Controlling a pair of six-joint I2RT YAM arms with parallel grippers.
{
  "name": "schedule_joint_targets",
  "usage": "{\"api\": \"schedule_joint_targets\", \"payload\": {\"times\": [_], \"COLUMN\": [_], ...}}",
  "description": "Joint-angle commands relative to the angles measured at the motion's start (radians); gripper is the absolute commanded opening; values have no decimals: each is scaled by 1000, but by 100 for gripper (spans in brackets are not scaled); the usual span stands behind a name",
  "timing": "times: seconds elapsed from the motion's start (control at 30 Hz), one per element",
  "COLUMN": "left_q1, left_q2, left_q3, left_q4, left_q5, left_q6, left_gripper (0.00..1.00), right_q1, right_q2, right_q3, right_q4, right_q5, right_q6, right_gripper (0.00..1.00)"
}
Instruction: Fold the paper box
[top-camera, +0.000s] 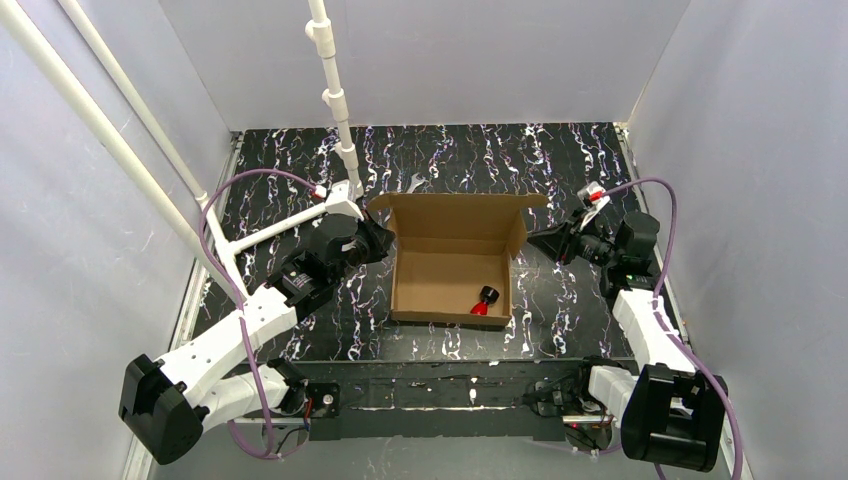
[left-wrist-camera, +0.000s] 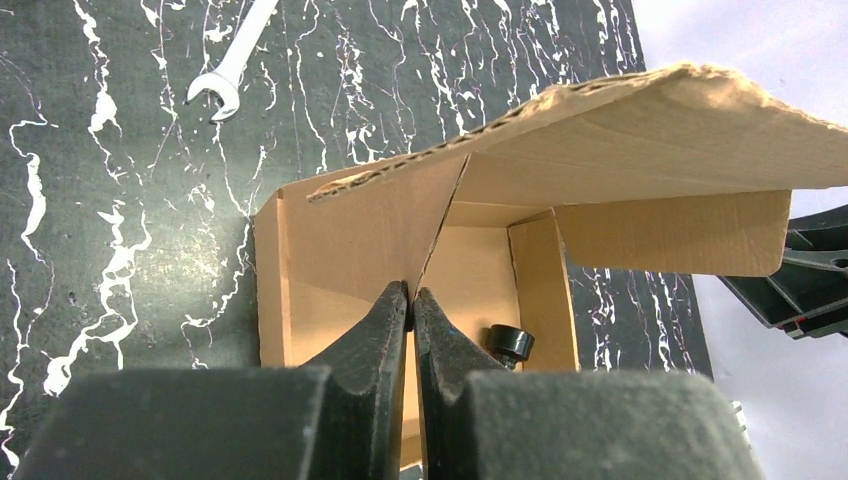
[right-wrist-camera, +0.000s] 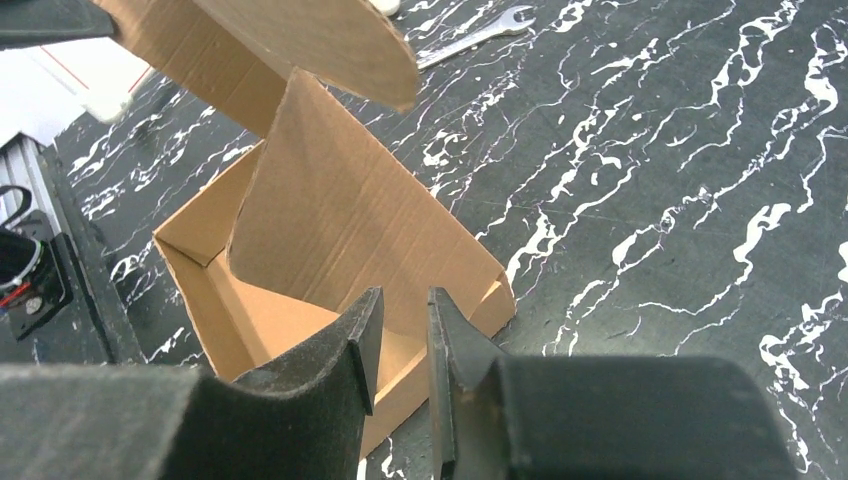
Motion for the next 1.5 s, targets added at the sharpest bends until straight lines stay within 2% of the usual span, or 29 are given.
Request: {"api": "schedule_joint_targets", "payload": {"times": [0.0, 0.2, 0.6, 0.8, 0.93, 1.07, 1.47], "left_q1": [-13, -13, -13, -15, -20, -24, -52], "left_q2": [1, 2, 5, 2, -5, -8, 50], "left_q3": [-10, -27, -32, -34, -37, -34, 0], "left_q4": [-31, -1, 12, 10, 15, 14, 18], "left_q5": [37, 56, 47, 33, 15, 1, -32], "left_q6": [-11, -15, -34, -43, -51, -54, -68], "left_gripper": [0, 0, 0, 0, 0, 0, 0], "right_q1": [3, -3, -9, -7, 17, 49, 119], "right_q2": [7, 6, 13, 47, 83, 106, 94], "right_q3": [79, 92, 108, 117, 149, 145, 69], "right_q4": [-104, -170, -201, -134, -136, -89, -12], "right_q5": [-82, -92, -94, -52, 34, 88, 6], "right_q6": [-135, -200, -226, -125, -101, -38, -1], "right_gripper": [31, 31, 32, 26, 18, 15, 12]}}
